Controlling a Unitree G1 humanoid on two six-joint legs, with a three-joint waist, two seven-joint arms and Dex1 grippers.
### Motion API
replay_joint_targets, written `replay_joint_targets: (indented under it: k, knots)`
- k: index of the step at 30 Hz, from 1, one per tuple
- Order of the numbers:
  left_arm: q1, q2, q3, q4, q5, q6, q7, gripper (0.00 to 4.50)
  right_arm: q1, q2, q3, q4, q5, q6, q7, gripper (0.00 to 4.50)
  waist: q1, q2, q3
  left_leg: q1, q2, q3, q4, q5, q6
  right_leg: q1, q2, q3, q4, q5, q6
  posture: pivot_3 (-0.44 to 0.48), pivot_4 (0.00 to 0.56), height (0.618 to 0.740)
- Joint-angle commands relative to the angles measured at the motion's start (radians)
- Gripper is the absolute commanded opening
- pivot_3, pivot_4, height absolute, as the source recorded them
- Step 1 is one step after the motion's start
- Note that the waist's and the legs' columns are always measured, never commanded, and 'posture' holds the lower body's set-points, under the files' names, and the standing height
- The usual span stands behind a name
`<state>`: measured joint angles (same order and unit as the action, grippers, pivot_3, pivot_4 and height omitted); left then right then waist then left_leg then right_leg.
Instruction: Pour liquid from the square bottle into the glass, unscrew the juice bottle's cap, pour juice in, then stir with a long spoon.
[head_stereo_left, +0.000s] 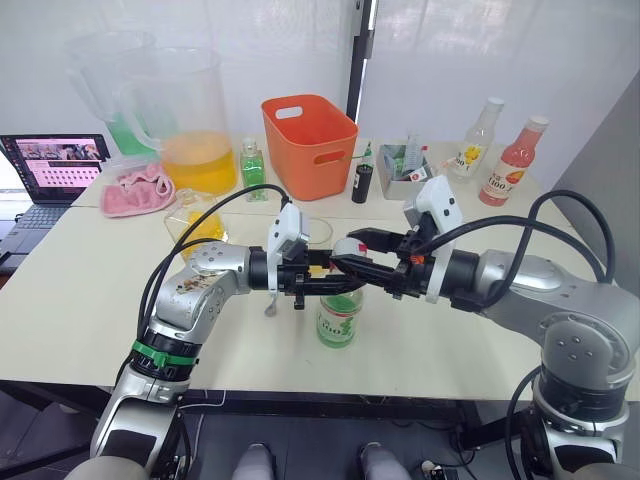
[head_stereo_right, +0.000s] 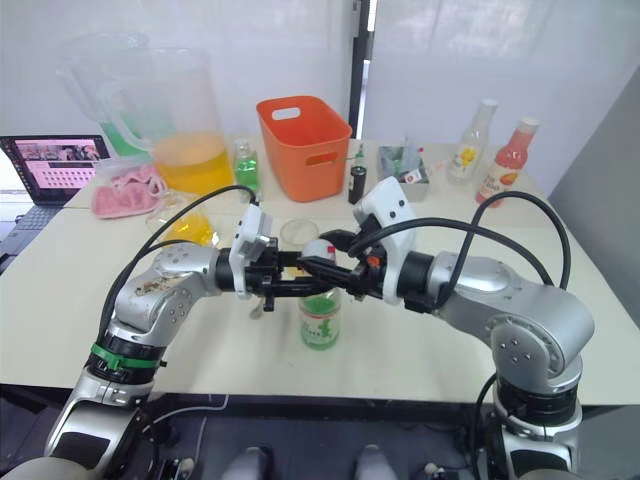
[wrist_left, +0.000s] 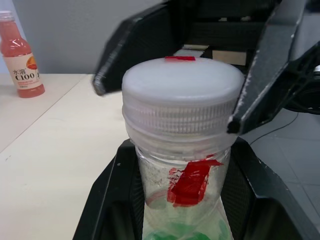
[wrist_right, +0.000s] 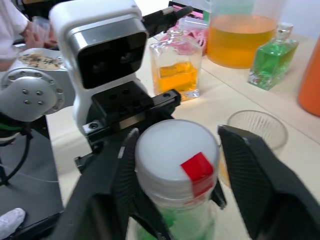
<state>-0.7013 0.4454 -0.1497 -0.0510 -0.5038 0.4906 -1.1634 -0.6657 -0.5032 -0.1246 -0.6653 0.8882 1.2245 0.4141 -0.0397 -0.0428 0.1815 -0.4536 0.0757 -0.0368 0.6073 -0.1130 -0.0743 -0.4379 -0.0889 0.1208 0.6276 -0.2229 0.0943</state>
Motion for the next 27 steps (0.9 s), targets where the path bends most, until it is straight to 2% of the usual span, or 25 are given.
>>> replay_joint_targets:
  k: [1,7,13,15,21,24,26,27]
  knots:
    - [-0.002,-0.002,-0.024,-0.016,0.005,0.002,-0.013,1.49,0.001,-0.032,0.006,-0.009,0.023,-0.048,0.052,1.68,0.0,0.0,0.0,0.0,0.0,0.0,0.0,0.0,0.0,0.0,0.0,0.0,0.0,0.0,0.0,0.0,0.15,0.717]
    - [0.006,0.009,-0.029,-0.045,0.007,0.006,-0.014,1.48,-0.006,-0.125,0.114,0.072,-0.048,-0.166,0.226,1.68,0.0,0.0,0.0,0.0,0.0,0.0,0.0,0.0,0.0,0.001,0.0,0.0,-0.001,0.0,0.0,0.0,0.15,0.717]
    - [0.007,0.028,-0.025,-0.062,0.002,0.013,-0.017,1.47,-0.13,-0.244,0.292,0.37,-0.259,-0.541,0.68,1.68,-0.006,0.0,0.0,0.002,0.0,0.0,0.0,0.0,0.0,0.002,0.0,0.0,-0.001,0.0,0.0,0.0,0.15,0.717]
    - [0.012,0.027,-0.032,-0.071,0.006,0.013,-0.013,1.47,-0.172,-0.243,0.324,0.475,-0.292,-0.635,0.81,1.68,-0.006,0.0,0.0,0.003,0.0,0.0,0.0,0.0,0.0,0.003,0.0,0.0,-0.001,0.0,0.0,0.0,0.15,0.717]
    - [0.027,0.041,-0.034,-0.114,-0.005,0.033,-0.009,1.47,-0.315,-0.19,0.369,0.78,-0.297,-0.756,1.15,1.68,-0.006,0.0,0.0,0.003,0.0,0.0,-0.001,0.0,0.0,0.002,0.0,0.0,-0.001,0.0,0.0,0.0,0.15,0.717]
    - [0.03,0.044,-0.031,-0.122,-0.006,0.039,-0.003,1.47,-0.389,-0.187,0.408,0.874,-0.302,-0.739,1.2,1.68,-0.006,0.0,0.0,0.003,0.0,0.0,-0.001,0.0,0.0,0.002,0.0,0.0,0.0,0.0,0.001,0.0,0.15,0.717]
    - [0.032,0.044,-0.03,-0.124,-0.005,0.039,0.004,1.47,-0.419,-0.188,0.419,0.904,-0.3,-0.739,1.2,2.72,-0.005,0.0,0.0,0.003,0.0,0.0,-0.002,0.0,0.0,0.001,0.001,0.0,0.0,-0.001,0.002,0.0,0.15,0.717]
    - [0.035,0.045,-0.029,-0.125,-0.005,0.039,0.005,1.47,-0.428,-0.189,0.416,0.911,-0.299,-0.738,1.2,3.09,-0.005,0.0,0.0,0.003,0.0,0.0,-0.003,0.0,0.0,0.001,0.001,0.0,0.0,-0.001,0.002,0.0,0.15,0.717]
